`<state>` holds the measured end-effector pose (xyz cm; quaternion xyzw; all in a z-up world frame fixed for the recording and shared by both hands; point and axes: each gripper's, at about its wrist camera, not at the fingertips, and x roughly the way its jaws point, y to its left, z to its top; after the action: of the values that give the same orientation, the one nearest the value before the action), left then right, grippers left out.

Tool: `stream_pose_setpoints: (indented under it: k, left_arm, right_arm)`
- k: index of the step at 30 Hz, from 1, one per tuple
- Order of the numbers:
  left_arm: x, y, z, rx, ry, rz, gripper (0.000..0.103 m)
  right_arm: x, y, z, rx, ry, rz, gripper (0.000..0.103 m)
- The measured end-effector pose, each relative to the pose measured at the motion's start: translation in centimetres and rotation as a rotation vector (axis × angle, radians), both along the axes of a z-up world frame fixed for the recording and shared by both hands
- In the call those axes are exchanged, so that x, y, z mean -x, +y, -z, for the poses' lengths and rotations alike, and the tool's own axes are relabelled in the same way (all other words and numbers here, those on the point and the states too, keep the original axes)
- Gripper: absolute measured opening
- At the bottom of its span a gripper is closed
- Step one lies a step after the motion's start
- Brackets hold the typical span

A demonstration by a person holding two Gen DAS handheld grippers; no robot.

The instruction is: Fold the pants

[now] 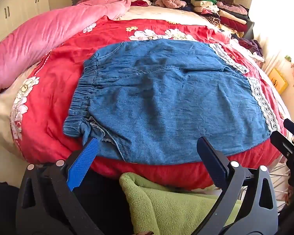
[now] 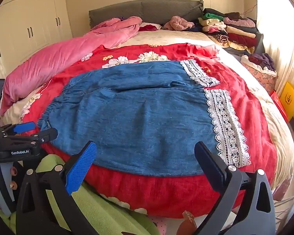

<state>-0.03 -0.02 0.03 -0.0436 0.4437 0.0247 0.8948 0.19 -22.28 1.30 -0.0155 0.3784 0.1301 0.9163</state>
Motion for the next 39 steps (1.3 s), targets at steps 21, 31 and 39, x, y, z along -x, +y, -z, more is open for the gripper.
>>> stream_pose_setpoints:
  k: [21, 31, 39]
  left_arm:
    - [0.23, -0.38, 0.26, -0.005, 0.006, 0.003, 0.094]
    - [0.21, -0.43, 0.27, -0.007, 0.006, 0.004, 0.094]
    - [0.24, -0.49, 0.32, -0.007, 0.007, 0.003, 0.094]
  right_arm:
    - [0.25, 0.44, -0.07, 0.004, 0.005, 0.001, 0.099]
    - [0.30, 0.42, -0.03, 0.004, 0.006, -0.001, 0.099]
    - [0.35, 0.30, 0.05, 0.003, 0.005, -0.003, 0.099]
